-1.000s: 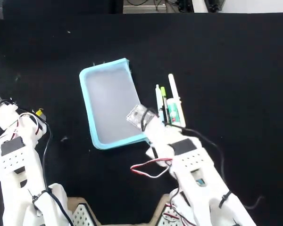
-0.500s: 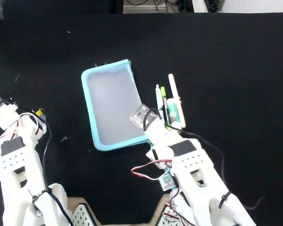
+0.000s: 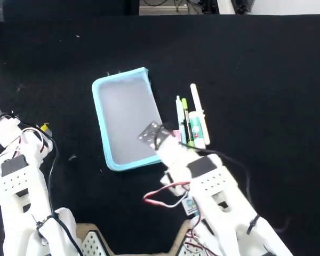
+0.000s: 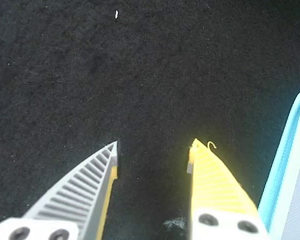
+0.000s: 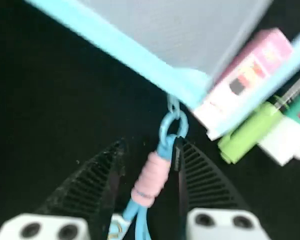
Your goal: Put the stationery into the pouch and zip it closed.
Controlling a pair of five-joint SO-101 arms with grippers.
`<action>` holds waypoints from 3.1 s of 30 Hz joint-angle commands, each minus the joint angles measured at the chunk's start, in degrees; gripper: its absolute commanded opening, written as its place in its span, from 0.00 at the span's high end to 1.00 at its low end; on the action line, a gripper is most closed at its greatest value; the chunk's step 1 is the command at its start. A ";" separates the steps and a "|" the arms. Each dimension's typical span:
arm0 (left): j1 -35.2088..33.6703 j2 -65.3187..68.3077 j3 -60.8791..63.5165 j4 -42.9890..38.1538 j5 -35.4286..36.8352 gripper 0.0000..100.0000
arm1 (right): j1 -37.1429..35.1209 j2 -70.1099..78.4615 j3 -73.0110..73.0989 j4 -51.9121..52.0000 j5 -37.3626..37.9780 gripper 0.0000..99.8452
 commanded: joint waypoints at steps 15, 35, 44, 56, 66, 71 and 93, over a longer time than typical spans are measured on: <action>0.04 -0.44 -0.84 -0.88 0.26 0.77 | 8.88 0.22 5.49 -13.98 10.29 0.85; 0.04 -0.44 -0.84 -0.79 0.44 0.77 | 7.47 0.13 -2.42 1.49 7.47 0.99; 0.04 -0.44 -0.84 -0.62 0.44 0.77 | 9.23 0.22 1.36 -2.46 3.43 0.89; 0.04 -0.44 -0.84 -0.53 0.53 0.77 | 9.41 0.31 4.70 -7.74 6.33 0.89; 0.04 -0.44 -0.84 -0.44 0.53 0.77 | 9.58 0.48 4.79 -7.30 6.95 0.89; 0.04 -0.44 -0.84 -0.44 0.53 0.77 | 9.67 6.46 2.07 -7.30 6.95 0.89; -0.31 -0.53 -1.36 -0.35 0.35 0.77 | 9.32 -1.89 -34.86 12.84 11.69 0.99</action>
